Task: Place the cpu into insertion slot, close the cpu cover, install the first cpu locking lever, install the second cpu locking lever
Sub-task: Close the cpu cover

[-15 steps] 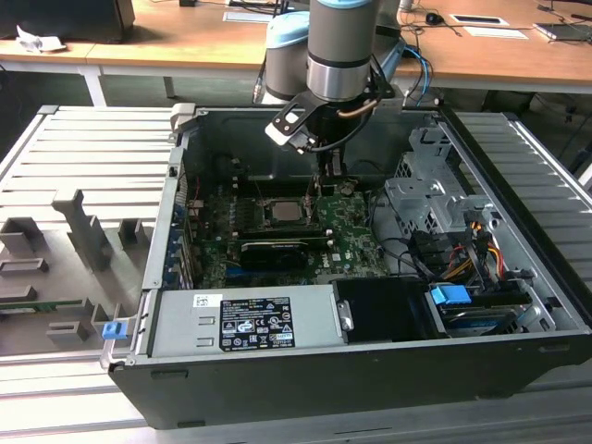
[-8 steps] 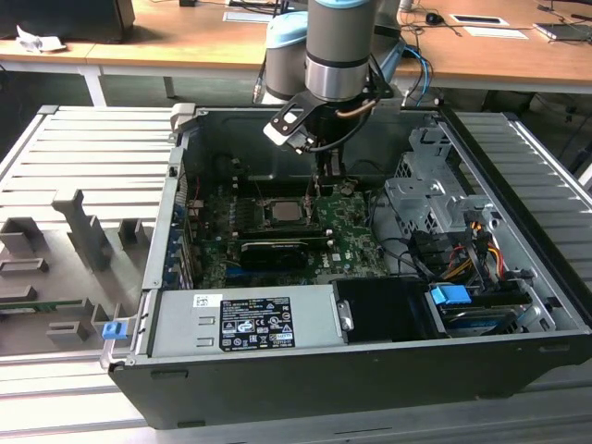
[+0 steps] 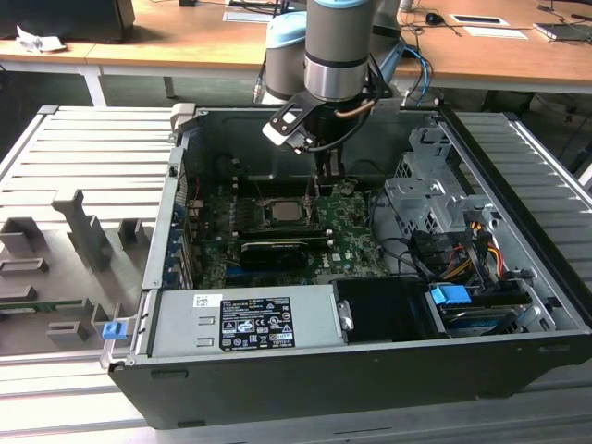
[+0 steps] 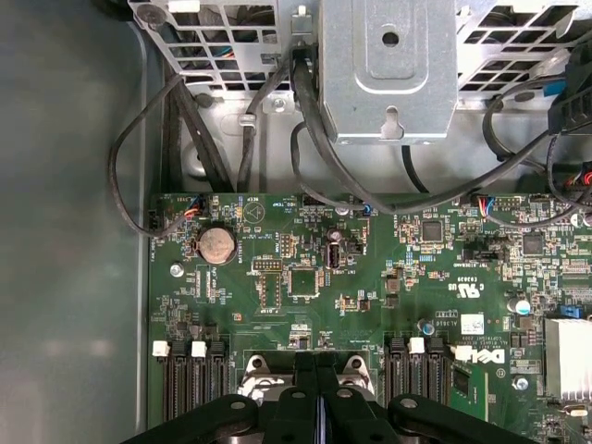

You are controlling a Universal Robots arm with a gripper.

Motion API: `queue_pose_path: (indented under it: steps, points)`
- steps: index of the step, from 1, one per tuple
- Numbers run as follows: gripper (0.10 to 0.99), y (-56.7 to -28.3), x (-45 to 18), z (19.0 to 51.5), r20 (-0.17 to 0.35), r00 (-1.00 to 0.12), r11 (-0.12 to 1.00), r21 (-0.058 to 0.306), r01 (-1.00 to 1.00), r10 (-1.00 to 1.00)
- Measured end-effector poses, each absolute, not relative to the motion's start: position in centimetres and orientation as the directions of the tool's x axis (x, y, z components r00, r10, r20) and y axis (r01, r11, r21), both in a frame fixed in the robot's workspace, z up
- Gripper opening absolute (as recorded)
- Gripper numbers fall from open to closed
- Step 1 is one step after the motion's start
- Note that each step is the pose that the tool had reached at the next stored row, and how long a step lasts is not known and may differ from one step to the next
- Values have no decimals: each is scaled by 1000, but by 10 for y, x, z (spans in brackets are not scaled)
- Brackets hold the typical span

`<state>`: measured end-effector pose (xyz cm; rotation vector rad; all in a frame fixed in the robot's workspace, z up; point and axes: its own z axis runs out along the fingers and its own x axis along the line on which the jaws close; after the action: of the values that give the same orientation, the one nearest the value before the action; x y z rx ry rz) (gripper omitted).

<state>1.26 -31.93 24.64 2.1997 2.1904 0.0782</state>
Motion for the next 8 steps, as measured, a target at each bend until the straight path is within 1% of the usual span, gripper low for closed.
queue_pose_path:
  steps: [8]
  points:
    - [106,-319,10,246,10,4,-5,61,998,1000]
